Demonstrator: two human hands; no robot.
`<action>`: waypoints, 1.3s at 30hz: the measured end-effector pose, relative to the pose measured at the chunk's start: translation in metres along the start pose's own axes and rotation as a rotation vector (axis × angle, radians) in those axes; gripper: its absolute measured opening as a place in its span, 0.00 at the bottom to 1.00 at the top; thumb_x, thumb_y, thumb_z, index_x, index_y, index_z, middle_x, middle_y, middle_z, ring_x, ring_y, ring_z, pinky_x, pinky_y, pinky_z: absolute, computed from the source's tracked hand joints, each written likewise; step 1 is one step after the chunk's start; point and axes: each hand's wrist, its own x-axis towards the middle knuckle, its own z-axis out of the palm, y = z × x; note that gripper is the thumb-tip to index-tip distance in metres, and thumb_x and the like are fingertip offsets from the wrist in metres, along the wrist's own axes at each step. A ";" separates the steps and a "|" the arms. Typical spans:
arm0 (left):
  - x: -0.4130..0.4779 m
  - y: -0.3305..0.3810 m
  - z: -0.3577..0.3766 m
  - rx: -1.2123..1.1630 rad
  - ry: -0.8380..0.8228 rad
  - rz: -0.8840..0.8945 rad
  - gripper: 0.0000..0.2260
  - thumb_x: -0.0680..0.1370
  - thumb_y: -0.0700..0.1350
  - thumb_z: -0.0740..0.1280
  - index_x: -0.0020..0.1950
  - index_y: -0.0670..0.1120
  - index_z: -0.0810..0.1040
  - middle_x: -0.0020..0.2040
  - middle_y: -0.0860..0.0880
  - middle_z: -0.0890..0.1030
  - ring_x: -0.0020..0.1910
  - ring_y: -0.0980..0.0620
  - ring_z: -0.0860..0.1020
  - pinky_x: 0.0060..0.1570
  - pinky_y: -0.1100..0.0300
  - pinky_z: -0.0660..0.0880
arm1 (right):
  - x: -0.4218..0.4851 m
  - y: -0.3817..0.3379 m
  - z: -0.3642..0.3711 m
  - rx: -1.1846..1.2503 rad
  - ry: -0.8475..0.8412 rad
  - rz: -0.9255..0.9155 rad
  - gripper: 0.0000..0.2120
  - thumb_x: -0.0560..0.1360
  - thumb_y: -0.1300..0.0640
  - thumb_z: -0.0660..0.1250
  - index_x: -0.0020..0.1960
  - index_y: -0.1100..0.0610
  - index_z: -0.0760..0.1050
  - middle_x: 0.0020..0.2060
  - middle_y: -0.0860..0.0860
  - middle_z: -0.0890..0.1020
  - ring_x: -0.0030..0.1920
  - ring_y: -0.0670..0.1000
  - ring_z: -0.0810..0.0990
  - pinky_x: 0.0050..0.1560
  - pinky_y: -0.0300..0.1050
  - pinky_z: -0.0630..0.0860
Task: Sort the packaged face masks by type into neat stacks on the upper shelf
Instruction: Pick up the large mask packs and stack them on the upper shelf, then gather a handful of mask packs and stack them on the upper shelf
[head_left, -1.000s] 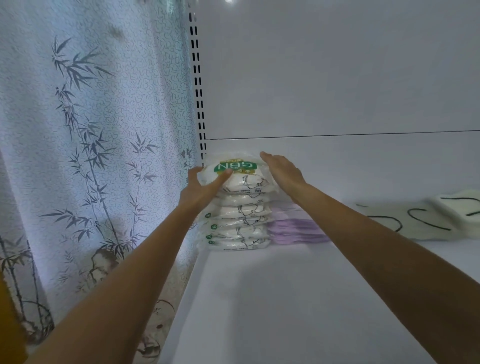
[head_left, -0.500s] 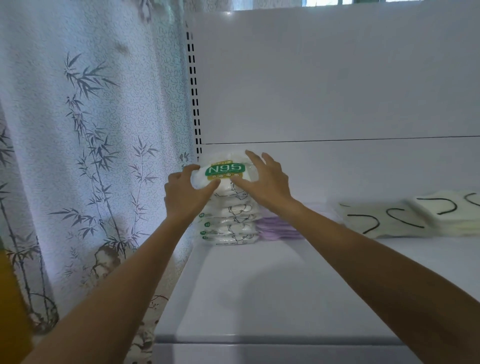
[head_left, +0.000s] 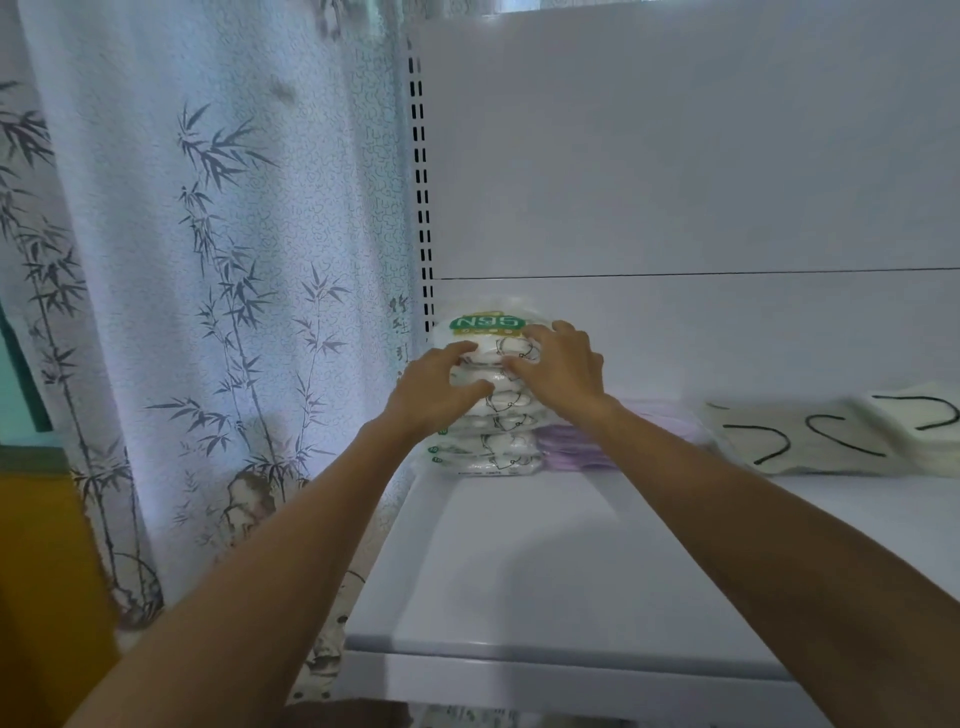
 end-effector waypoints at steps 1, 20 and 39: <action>-0.001 -0.001 0.000 0.022 0.007 0.019 0.28 0.69 0.57 0.66 0.69 0.56 0.68 0.64 0.49 0.73 0.62 0.48 0.71 0.62 0.48 0.70 | 0.000 0.002 0.001 -0.005 0.004 -0.015 0.27 0.75 0.41 0.63 0.71 0.50 0.66 0.71 0.54 0.66 0.70 0.57 0.62 0.68 0.58 0.61; -0.147 0.049 0.058 0.125 0.151 0.109 0.07 0.73 0.44 0.67 0.51 0.47 0.79 0.47 0.49 0.77 0.42 0.52 0.75 0.48 0.58 0.72 | -0.138 0.064 -0.079 0.014 -0.022 -0.045 0.25 0.77 0.55 0.63 0.72 0.57 0.64 0.67 0.56 0.70 0.67 0.57 0.66 0.64 0.52 0.65; -0.310 -0.003 0.269 0.025 -0.067 -0.058 0.14 0.71 0.43 0.62 0.53 0.40 0.79 0.53 0.41 0.76 0.41 0.43 0.79 0.41 0.53 0.76 | -0.387 0.224 -0.015 -0.031 -0.247 -0.086 0.14 0.69 0.66 0.66 0.54 0.64 0.76 0.49 0.60 0.79 0.49 0.61 0.78 0.46 0.53 0.76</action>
